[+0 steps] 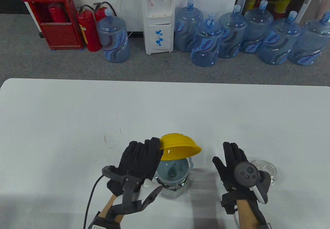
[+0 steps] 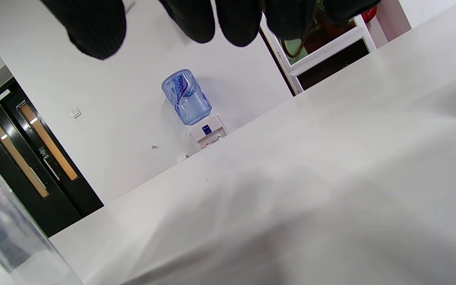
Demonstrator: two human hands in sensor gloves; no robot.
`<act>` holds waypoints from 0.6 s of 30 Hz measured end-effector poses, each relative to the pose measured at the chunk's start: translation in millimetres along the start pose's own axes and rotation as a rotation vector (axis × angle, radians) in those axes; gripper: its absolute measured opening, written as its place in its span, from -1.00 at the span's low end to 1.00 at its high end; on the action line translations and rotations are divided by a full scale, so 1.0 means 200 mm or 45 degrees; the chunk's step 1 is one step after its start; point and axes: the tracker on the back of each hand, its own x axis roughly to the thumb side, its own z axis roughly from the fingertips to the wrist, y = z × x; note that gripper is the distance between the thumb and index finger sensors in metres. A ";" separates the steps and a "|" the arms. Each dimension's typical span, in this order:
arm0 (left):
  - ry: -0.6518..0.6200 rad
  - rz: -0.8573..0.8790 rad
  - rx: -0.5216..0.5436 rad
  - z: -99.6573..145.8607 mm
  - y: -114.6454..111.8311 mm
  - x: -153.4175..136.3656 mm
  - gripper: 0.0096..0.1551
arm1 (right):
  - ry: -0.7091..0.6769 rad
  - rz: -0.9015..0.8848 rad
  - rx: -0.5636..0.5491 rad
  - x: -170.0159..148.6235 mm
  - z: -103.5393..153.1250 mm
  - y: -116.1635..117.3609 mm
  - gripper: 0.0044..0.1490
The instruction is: Transfer coffee beans through funnel into glass jar
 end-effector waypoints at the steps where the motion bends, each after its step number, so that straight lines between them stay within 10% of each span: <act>1: 0.007 -0.004 0.006 0.00 0.00 -0.01 -0.63 | 0.000 0.001 0.000 0.00 0.00 0.00 -0.03; 18: 0.889 0.233 -0.356 0.17 -0.17 -0.76 -0.60 | 0.001 0.003 0.020 0.00 0.00 0.00 -0.02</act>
